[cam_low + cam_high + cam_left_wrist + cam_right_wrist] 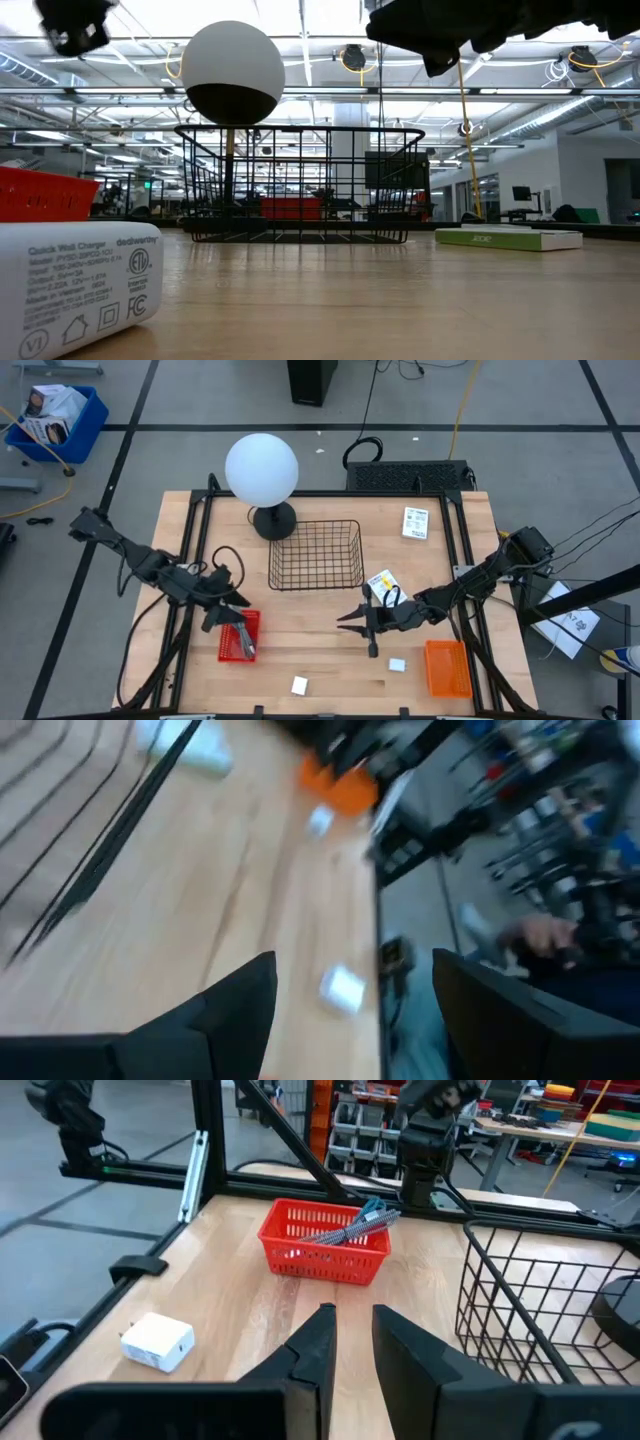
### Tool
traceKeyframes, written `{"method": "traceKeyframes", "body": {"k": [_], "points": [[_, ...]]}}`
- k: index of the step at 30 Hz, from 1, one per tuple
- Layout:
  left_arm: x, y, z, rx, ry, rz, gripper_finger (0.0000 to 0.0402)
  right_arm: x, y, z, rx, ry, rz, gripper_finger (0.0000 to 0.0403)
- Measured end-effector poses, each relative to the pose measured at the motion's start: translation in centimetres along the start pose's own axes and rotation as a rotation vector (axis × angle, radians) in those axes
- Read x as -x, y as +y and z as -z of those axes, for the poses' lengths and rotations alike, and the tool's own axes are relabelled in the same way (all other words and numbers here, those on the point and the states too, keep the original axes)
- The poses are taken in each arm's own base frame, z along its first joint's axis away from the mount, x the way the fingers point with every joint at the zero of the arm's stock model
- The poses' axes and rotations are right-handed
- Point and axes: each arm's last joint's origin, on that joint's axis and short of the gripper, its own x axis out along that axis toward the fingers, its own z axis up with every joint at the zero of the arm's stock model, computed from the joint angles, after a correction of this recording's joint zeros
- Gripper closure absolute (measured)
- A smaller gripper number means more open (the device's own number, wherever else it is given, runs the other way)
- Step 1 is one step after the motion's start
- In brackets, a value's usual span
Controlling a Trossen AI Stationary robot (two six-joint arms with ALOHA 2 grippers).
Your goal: Pick and place items into bin
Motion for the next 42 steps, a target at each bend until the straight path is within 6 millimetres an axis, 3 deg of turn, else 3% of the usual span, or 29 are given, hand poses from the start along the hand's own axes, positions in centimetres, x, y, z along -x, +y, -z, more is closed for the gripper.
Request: {"method": "traceKeyframes", "body": {"k": [3,9,19,23,30,38,42], "points": [[-1.3,-0.9,-0.5,-0.125,-0.071,0.05,0.013,0.0,0.0,-0.1,-0.018,-0.012,-0.001,0.0341],[-4.9,-0.9,0.3,-0.28,-0.039,0.006,0.013,0.0,0.0,-0.2,-0.033,-0.024,0.0,0.0332],[-11.4,0.1,3.5,-0.542,0.079,-0.032,0.013,0.0,0.0,0.1,-0.012,0.011,0.008,0.0316],[-13.6,0.1,5.3,-0.583,0.102,-0.011,0.013,0.0,-0.3,0.2,-0.007,0.021,0.09,0.0315],[-15.4,-0.2,6.7,-0.596,0.036,0.025,0.013,0.0,-0.4,0.4,0.001,0.037,0.113,0.0302],[-16.8,0.8,9.2,-0.551,0.143,0.006,0.013,0.0,-0.6,0.9,-0.001,0.087,0.122,0.0292],[-17.9,0.2,10.2,-0.564,0.156,-0.008,0.013,-0.1,-1.0,0.9,-0.005,0.089,0.136,0.0291]]}}
